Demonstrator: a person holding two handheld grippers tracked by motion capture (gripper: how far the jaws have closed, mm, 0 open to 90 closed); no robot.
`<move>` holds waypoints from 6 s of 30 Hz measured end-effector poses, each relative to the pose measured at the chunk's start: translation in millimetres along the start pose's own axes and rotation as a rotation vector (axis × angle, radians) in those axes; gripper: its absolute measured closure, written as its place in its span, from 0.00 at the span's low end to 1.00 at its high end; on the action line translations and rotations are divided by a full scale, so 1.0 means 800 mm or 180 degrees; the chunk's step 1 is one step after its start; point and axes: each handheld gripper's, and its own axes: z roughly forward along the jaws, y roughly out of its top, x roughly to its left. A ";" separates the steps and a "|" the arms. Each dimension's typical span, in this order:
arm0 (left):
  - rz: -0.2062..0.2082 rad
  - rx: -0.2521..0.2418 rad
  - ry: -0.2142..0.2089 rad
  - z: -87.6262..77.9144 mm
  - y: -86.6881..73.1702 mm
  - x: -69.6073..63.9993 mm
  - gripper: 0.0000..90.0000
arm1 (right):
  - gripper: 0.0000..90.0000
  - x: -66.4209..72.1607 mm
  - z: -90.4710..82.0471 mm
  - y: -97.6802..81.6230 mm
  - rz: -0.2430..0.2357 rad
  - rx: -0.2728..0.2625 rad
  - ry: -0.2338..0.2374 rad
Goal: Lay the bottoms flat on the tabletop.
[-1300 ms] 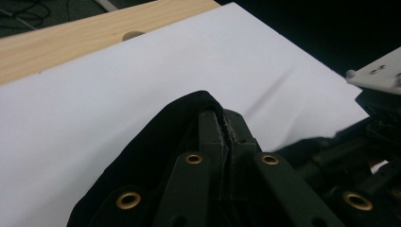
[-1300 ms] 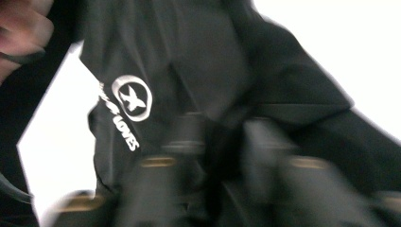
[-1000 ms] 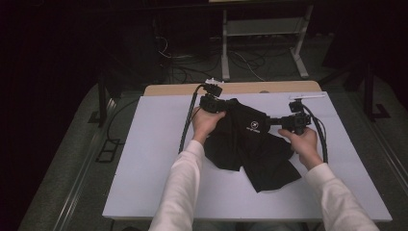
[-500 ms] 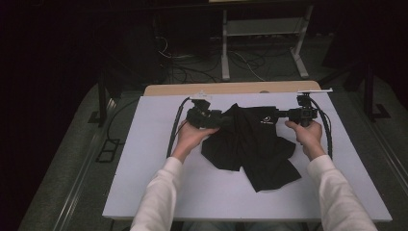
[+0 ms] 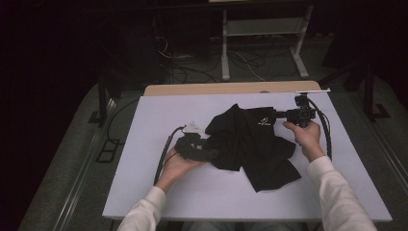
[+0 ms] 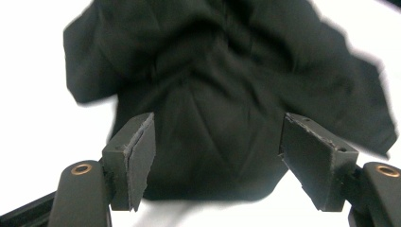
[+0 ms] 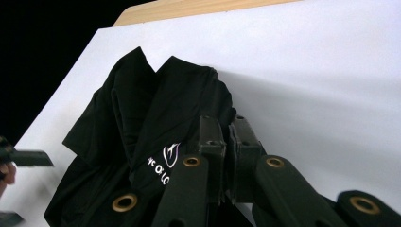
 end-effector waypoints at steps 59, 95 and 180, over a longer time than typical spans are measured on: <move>-0.0972 -0.0270 -0.0180 0.038 0.070 0.042 0.43 | 0.94 -0.069 -0.076 -0.068 0.0223 -0.0133 0.0194; -0.0951 0.0072 0.0887 0.117 0.080 0.025 0.50 | 0.94 -0.061 -0.067 -0.068 0.0181 -0.0146 0.0222; -0.1605 -0.0929 0.0273 0.001 0.049 0.165 0.97 | 0.98 -0.043 0.016 0.067 0.0133 -0.0147 -0.0165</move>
